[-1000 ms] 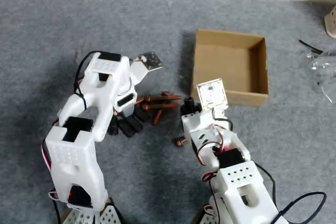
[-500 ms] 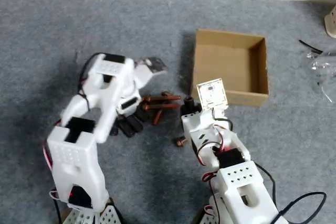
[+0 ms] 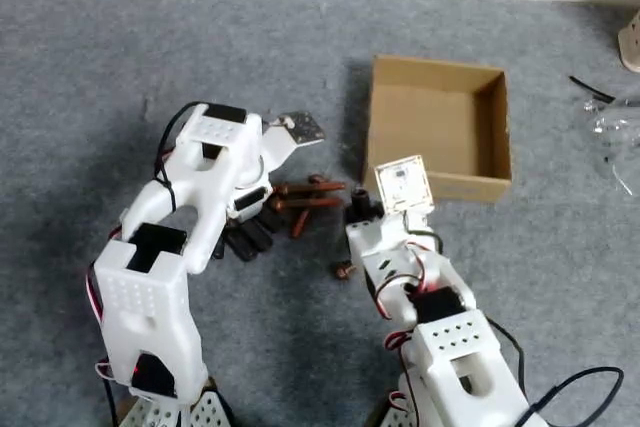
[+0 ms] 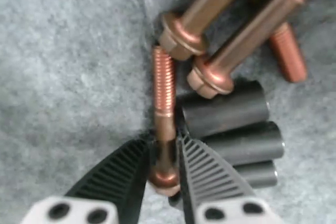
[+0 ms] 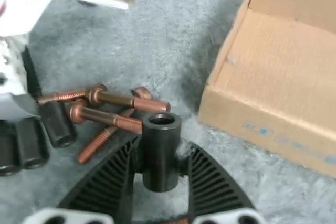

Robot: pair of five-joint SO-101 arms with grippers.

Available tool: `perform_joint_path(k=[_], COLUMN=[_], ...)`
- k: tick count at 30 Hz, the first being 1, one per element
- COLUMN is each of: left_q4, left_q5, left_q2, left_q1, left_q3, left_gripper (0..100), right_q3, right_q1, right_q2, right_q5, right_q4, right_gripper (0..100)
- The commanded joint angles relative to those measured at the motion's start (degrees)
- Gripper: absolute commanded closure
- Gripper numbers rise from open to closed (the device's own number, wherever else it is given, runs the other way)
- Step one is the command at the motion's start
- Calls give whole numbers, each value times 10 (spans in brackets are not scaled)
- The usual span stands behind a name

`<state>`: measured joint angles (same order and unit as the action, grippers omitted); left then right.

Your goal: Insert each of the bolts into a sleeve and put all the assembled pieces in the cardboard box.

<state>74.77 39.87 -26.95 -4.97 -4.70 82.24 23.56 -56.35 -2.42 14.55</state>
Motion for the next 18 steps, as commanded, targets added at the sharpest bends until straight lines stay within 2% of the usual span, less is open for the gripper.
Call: perform_joint_path(k=[1,8,12,18], left_q4=[13,255,272,272], left_q5=[23,39,49,130], left_q2=[0,4,25,94], left_q1=[7,48,109,177], left_q3=[29,237,274,213], left_gripper=[994,994,994,994], right_q3=[16,26,26,26], right_q1=[-16,-17,-18,-18], right_q2=[-14,-14,-14,-14], right_q5=[-2,-1,-3,-4], right_q4=[-56,-59,-59,-60], right_gripper=[994,994,994,994])
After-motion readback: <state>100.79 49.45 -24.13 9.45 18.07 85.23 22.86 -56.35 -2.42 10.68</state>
